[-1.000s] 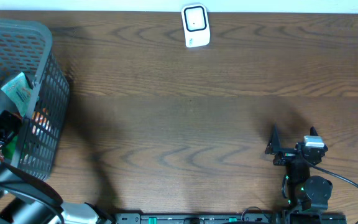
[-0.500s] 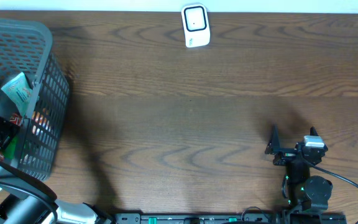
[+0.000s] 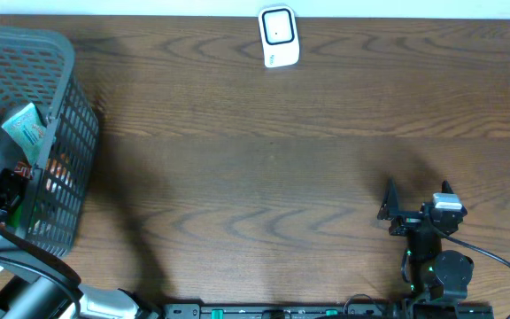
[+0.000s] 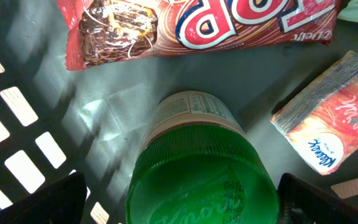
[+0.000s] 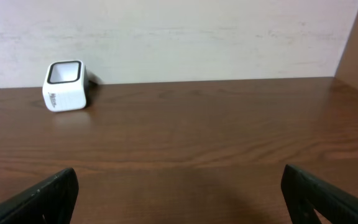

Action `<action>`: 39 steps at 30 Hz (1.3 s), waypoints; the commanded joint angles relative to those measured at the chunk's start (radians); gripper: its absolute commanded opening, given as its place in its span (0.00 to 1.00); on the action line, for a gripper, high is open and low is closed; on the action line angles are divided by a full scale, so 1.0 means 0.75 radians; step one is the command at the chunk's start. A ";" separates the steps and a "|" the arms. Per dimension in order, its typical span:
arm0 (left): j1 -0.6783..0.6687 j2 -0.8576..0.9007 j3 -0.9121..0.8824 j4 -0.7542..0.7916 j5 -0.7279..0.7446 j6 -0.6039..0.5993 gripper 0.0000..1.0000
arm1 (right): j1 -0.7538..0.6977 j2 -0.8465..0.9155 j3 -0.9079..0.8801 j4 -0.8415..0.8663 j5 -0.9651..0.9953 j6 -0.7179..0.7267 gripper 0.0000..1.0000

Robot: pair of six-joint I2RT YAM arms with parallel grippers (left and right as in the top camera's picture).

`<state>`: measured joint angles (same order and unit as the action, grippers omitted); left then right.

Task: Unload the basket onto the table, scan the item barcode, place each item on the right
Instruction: 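Grasp the green-lidded jar in the basket with the left gripper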

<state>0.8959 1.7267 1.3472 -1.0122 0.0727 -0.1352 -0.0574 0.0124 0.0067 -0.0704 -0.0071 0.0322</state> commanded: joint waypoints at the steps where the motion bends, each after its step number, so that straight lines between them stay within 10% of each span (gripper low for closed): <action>1: -0.001 0.057 -0.011 0.001 -0.001 -0.017 0.98 | 0.012 -0.005 -0.002 -0.006 0.003 -0.019 0.99; 19: -0.001 0.307 -0.011 0.009 0.067 -0.017 0.98 | 0.012 -0.005 -0.002 -0.006 0.003 -0.019 0.99; 27: -0.001 0.293 0.027 -0.049 0.067 -0.017 0.69 | 0.012 -0.005 -0.002 -0.006 0.003 -0.019 0.99; 39: -0.001 0.137 0.366 -0.327 0.091 -0.048 0.65 | 0.012 -0.005 -0.002 -0.006 0.003 -0.019 0.99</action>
<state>0.8959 1.9190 1.5078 -1.2182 0.1249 -0.1501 -0.0574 0.0124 0.0067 -0.0708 -0.0074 0.0322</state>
